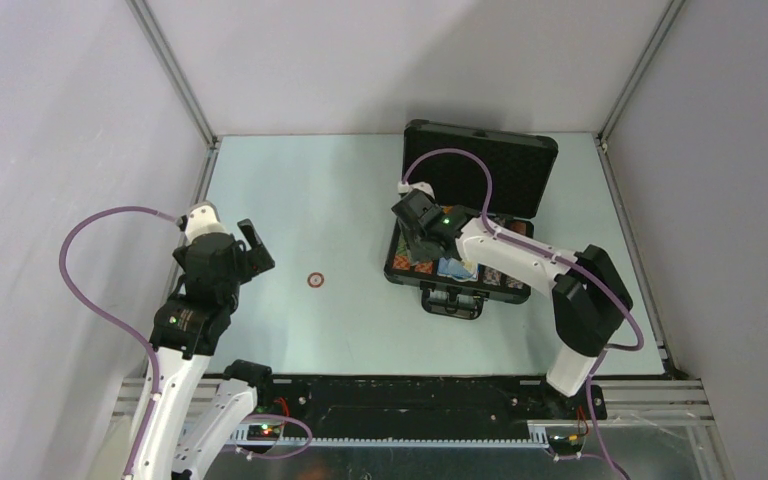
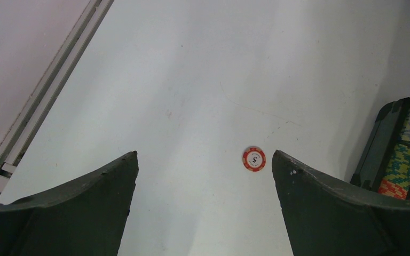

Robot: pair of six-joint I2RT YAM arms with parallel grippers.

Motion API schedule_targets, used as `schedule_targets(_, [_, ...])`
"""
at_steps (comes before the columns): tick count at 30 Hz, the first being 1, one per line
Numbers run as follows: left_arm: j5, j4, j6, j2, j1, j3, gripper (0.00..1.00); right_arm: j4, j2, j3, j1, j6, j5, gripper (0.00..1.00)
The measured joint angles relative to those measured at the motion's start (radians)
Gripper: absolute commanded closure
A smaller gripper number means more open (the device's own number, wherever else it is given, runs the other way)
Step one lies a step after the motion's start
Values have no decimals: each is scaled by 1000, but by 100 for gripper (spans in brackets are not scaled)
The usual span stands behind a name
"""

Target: Pack up texas hold em set

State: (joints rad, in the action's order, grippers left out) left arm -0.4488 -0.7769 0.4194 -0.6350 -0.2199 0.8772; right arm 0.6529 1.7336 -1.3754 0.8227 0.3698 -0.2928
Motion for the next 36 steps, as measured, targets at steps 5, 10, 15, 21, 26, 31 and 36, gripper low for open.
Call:
schedule_targets(5, [3, 0, 0, 0, 0, 0, 0, 3, -2, 51, 0, 16, -17, 56])
schedule_targets(10, [7, 0, 0, 0, 0, 0, 0, 1, -2, 57, 0, 24, -18, 46])
schedule_targets(15, [7, 0, 0, 0, 0, 0, 0, -6, -2, 57, 0, 23, -18, 39])
schedule_targets(21, [7, 0, 0, 0, 0, 0, 0, -32, -2, 57, -8, 22, -14, 37])
schedule_targets(26, [7, 0, 0, 0, 0, 0, 0, -39, -5, 53, -7, 21, -6, 36])
schedule_targets(31, [7, 0, 0, 0, 0, 0, 0, -25, 25, -54, 55, 18, 18, 34])
schedule_targets(36, [5, 0, 1, 14, 0, 0, 0, -18, 207, -320, 161, 13, 48, 30])
